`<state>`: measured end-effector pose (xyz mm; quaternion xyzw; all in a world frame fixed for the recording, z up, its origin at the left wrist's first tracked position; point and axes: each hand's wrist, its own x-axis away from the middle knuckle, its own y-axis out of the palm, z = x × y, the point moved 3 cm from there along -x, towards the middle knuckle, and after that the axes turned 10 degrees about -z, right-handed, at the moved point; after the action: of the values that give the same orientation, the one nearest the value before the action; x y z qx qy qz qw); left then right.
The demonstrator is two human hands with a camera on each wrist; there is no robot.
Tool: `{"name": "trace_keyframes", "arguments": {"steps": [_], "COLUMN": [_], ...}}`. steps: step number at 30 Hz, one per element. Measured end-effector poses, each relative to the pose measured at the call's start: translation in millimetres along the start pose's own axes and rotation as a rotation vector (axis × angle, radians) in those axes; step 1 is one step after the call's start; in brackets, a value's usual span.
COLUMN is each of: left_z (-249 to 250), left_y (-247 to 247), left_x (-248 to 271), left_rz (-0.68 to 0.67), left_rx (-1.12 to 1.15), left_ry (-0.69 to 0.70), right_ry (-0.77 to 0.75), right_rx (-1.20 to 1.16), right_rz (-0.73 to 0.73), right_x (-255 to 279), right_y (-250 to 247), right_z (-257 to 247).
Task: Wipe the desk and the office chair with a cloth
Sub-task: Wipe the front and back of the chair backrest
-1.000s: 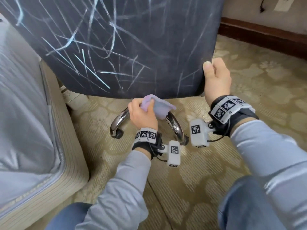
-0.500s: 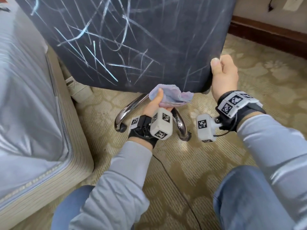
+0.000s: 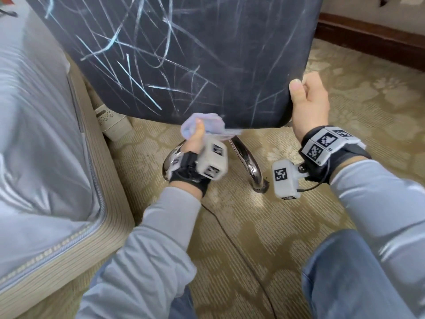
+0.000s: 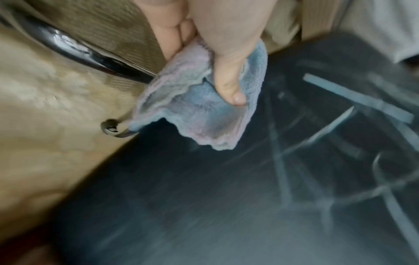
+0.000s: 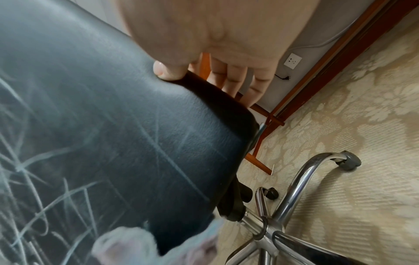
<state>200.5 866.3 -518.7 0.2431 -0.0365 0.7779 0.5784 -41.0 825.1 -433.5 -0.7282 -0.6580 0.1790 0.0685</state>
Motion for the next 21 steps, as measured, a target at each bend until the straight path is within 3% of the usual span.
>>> {"name": "trace_keyframes", "arguments": {"steps": [2, 6, 9, 11, 14, 19, 21], "left_z": [-18.9, -27.8, -20.1, -9.7, 6.8, 1.1, 0.5], "left_y": [27.1, 68.5, 45.9, 21.3, -3.8, 40.8, 63.7], "left_x": [8.8, 23.3, 11.9, -2.2, -7.8, 14.0, 23.8], "left_rz": [-0.054, -0.124, -0.144, -0.131, 0.001, -0.023, -0.099], "left_rx": [-0.096, -0.146, -0.095, 0.012, 0.145, 0.017, -0.004], "left_ry": [-0.071, -0.056, -0.104, -0.048, 0.031, -0.023, -0.003], "right_ry": [-0.002, -0.016, -0.006, -0.008, -0.001, -0.01, -0.015], "right_rx": [-0.01, -0.033, -0.028, -0.008, -0.012, -0.027, -0.024], "right_rz": [-0.014, -0.033, -0.028, -0.035, -0.045, -0.039, -0.047], "right_x": [-0.5, -4.8, -8.8, -9.8, -6.6, -2.8, -4.4], "right_y": [-0.5, -3.9, -7.6, -9.6, -7.9, -6.6, -8.6], "right_z": [-0.3, 2.5, 5.2, 5.5, 2.1, -1.7, -1.5]}}
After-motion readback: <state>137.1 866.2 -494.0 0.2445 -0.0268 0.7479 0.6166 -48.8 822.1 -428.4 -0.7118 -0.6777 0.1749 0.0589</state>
